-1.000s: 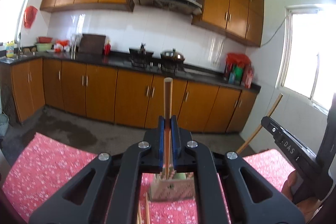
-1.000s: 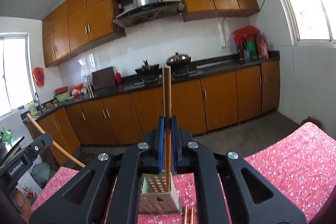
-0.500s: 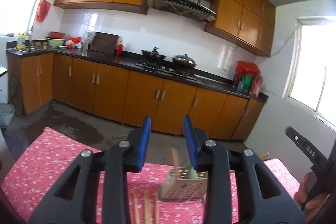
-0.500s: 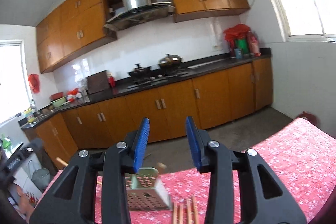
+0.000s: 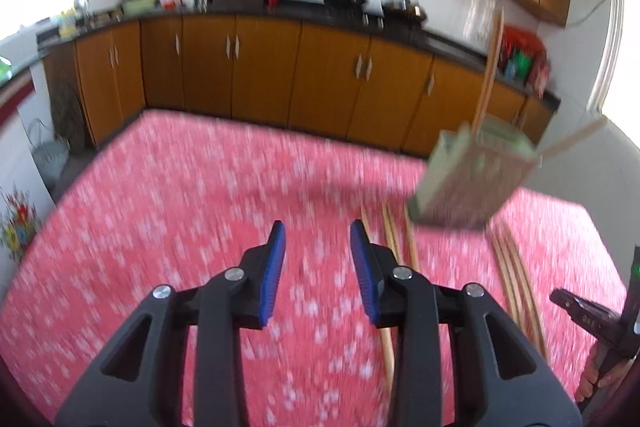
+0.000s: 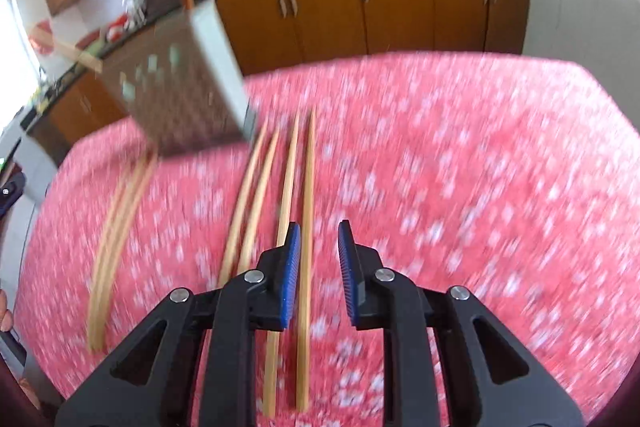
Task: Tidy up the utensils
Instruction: 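Lower the left tool onto another chopstick and close it while the right tool grasps one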
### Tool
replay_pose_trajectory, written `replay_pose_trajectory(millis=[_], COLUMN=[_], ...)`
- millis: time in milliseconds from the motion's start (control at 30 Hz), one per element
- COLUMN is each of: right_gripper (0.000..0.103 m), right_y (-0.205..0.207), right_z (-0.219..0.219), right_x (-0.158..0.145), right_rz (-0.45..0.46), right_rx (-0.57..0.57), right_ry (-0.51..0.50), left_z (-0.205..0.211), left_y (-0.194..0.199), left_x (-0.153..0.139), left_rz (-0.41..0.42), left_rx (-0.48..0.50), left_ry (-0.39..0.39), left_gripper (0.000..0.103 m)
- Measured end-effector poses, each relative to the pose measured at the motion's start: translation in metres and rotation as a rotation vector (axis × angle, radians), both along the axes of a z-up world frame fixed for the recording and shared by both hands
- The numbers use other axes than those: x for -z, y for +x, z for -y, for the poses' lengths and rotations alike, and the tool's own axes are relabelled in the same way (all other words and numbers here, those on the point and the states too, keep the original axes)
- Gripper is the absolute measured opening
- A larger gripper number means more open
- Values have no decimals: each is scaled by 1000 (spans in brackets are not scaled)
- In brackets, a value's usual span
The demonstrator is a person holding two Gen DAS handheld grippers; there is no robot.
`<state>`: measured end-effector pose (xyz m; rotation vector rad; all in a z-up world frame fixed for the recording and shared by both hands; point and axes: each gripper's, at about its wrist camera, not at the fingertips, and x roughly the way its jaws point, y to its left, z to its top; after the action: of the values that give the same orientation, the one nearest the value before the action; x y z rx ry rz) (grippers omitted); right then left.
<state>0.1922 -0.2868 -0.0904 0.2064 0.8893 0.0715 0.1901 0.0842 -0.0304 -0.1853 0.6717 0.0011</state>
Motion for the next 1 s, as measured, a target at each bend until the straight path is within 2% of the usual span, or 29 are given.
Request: replay_pose_trajectory(millis=[67, 167, 200, 233, 300, 400, 533, 733, 1000], right_gripper=[21, 20, 16, 8, 8, 8, 8, 8, 8], right_y=[-4, -6, -6, -5, -2, -1, -3, -7, -13], right_z=[-5, -13, -13, -13, -9, 5, 8, 9, -1], right_x=[9, 12, 14, 14, 15, 14, 15, 14, 14], right_rz=[-12, -19, -25, -19, -22, -31, -30, -26, -17], right_rx=[-10, -17, -13, -5, 42, 113, 110, 107, 68], right_ry=[-10, -59, -78, -95, -119, -103, -110, -112, -125], left_z=[4, 13, 17, 20, 29, 43, 57, 70, 69], left_y=[-4, -9, -10, -10, -12, -15, -16, -15, -11], left_x=[18, 35, 39, 43, 48, 56, 64, 80, 78], left_rz=[-51, -84, -93, -101, -117, -145, -174, -231, -222], left_rx=[25, 61, 79, 97, 128, 178, 225, 244, 206], left_ry=[-12, -20, -24, -25, -22, -27, -4, 46, 104], left_gripper=[34, 32, 30, 28, 23, 19, 15, 13, 9])
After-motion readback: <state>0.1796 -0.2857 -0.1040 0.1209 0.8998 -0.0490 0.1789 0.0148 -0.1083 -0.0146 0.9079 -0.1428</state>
